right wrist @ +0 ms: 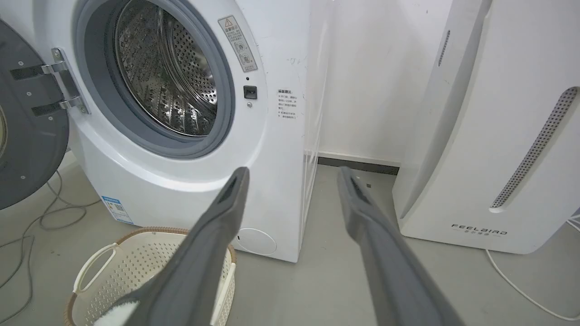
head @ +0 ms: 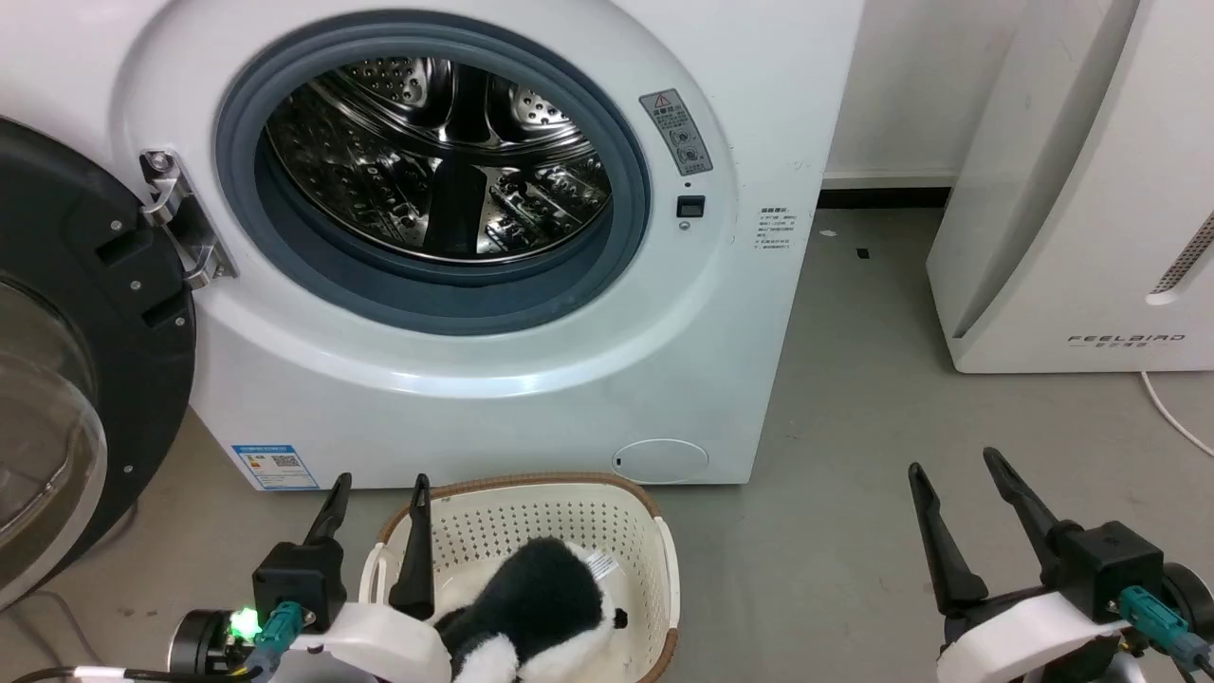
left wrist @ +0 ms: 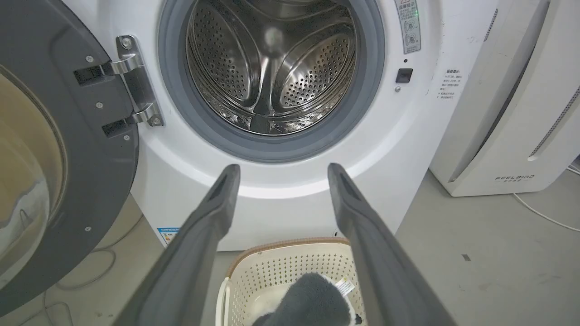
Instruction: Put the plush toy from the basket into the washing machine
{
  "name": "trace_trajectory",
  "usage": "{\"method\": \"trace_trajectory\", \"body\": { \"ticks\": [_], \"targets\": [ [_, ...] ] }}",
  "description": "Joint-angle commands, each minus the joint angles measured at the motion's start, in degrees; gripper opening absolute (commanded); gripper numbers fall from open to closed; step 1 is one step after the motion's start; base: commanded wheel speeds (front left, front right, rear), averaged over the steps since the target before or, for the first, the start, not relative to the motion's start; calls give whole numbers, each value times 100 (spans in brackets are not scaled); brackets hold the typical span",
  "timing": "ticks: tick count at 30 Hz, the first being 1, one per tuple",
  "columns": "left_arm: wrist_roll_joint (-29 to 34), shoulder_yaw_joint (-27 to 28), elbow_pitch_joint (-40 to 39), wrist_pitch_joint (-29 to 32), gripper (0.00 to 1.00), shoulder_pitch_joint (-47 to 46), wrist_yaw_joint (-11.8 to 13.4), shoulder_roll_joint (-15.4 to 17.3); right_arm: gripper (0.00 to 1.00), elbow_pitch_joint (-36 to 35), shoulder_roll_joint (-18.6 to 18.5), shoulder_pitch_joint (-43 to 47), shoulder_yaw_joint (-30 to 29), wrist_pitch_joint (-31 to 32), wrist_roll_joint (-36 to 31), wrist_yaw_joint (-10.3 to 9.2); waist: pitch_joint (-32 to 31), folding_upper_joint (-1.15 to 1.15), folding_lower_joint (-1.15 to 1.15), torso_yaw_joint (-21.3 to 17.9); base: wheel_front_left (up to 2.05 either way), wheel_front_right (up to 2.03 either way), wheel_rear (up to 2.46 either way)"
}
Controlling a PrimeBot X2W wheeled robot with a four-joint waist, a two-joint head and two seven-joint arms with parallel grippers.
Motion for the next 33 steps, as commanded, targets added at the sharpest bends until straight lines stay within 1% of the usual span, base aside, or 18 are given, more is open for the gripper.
{"method": "trace_trajectory", "body": {
  "ticks": [1, 8, 15, 22, 33],
  "targets": [
    [-50, -25, 36, -57, 100, -17, 13, 1, 100, -31, 0, 22, -2, -64, 71, -1, 12, 0, 0, -2, 0, 0, 0],
    [-156, -119, 237, -141, 100, -55, 3, 1, 100, -17, 0, 11, -6, -148, 115, -2, 104, 0, 0, -14, 0, 0, 0],
    [-279, -243, 633, -224, 100, -162, -5, 1, 100, -15, 0, -22, 59, -231, 78, -2, 266, 0, 0, -36, 0, 0, 0],
    [-408, -397, 1294, -275, 100, -421, -15, 1, 100, -26, 0, -93, 83, -314, 86, -2, 520, 0, 0, -78, 0, 0, 0],
    [-567, -577, 2399, -243, 100, -1043, -123, 59, 100, -71, 0, -281, 133, -446, 144, -3, 1103, 0, 0, -229, 0, 0, 0]
  ]
}}
